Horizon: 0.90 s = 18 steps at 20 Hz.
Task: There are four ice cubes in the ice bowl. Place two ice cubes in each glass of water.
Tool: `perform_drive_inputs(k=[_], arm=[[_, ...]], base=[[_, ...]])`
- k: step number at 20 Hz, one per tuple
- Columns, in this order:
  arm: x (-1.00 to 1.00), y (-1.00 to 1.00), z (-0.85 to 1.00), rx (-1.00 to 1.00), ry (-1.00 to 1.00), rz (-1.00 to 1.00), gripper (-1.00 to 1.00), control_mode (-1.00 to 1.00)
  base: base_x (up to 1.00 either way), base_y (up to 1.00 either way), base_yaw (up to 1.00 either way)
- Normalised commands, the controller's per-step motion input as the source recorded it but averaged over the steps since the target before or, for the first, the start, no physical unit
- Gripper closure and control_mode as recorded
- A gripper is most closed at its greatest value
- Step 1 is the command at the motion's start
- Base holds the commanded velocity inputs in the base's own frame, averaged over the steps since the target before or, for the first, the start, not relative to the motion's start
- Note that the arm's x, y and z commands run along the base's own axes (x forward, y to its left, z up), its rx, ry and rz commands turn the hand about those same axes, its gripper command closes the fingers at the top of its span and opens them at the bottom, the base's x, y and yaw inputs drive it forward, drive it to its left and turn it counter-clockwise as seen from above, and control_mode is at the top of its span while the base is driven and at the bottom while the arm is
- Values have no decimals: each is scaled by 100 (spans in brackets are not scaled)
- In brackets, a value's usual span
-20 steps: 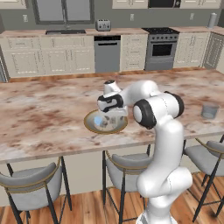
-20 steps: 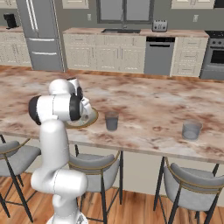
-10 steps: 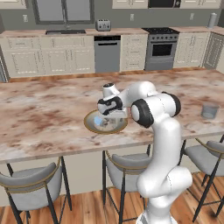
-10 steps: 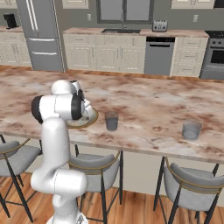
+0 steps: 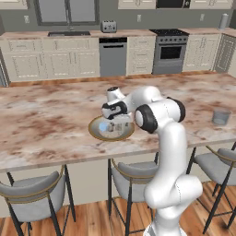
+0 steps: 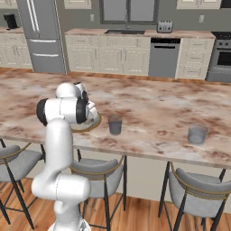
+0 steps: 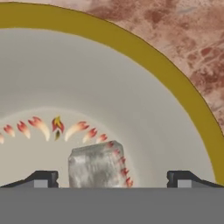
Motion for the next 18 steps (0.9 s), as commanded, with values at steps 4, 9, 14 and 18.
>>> perform_drive_inputs(k=[4, 9, 14, 18], arm=[[0, 4, -20, 0, 3, 0, -100, -100], [6, 2, -19, 0, 1, 0, -100, -100], [21, 0, -2, -1, 0, 0, -100, -100], [14, 1, -4, -1, 0, 0, -100, -100]], base=[[0, 0, 0], [0, 0, 0], [0, 0, 0], [0, 0, 0]])
